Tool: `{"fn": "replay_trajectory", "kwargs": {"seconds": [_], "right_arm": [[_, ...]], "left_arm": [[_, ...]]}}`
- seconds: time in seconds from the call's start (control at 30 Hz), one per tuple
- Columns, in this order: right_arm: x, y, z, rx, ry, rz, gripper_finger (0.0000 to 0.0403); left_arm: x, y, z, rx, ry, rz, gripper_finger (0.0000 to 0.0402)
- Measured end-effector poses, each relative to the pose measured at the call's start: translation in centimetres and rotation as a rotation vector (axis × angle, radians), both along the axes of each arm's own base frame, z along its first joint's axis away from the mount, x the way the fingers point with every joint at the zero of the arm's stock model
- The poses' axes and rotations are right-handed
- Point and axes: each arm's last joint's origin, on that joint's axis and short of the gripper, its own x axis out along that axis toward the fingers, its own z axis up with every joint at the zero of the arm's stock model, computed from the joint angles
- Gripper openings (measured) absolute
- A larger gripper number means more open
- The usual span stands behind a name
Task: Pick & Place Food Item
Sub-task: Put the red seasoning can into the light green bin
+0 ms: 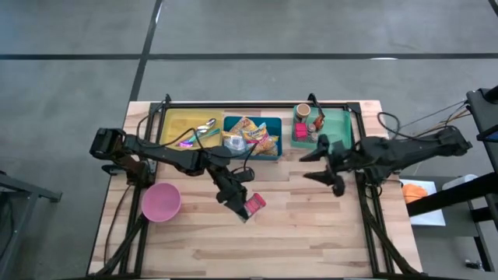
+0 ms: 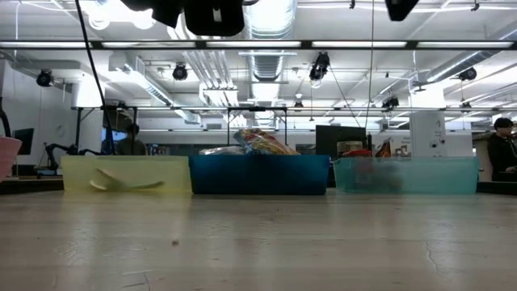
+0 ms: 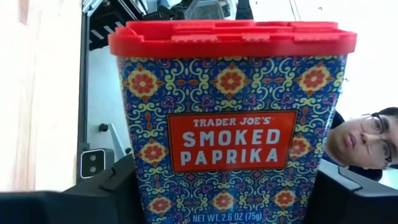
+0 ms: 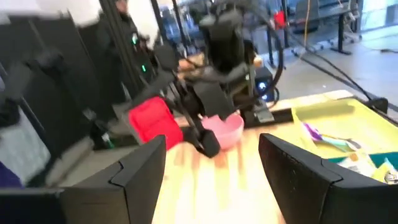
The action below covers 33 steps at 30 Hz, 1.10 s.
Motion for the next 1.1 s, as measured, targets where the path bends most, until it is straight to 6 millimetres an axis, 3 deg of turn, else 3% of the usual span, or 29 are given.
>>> {"fn": "replay_trajectory", "kwargs": {"seconds": [0.2,0.43,0.63,0.77,0.97,1.1], "right_arm": [[4.4,1.3,0.2,-0.179,0.071,0.121,0.0253],[10.1,3.0,1.4,-0.345,0.177,0.261,0.0253],[14.1,4.2,2.4,-0.362,0.317,0.349,0.0253],[15.8,4.9,3.1,-0.34,0.339,0.463,0.0253],[17.8,5.8,3.2,-0.333,0.33,0.509,0.0253],[18.9,6.2,3.3,-0.298,0.34,0.515,0.0253]], "left_arm": [[0.0,0.1,0.0,-0.014,0.02,-0.002,0.0291],[0.0,0.1,0.0,-0.019,0.022,-0.019,0.0322],[-0.1,0.0,0.1,-0.021,0.02,-0.035,0.029],[-0.2,0.0,0.1,-0.021,0.015,-0.061,0.0291],[-0.3,-0.2,0.2,-0.013,-0.008,-0.083,0.0332],[-0.3,-0.3,0.2,-0.005,-0.029,-0.087,0.031]]}}
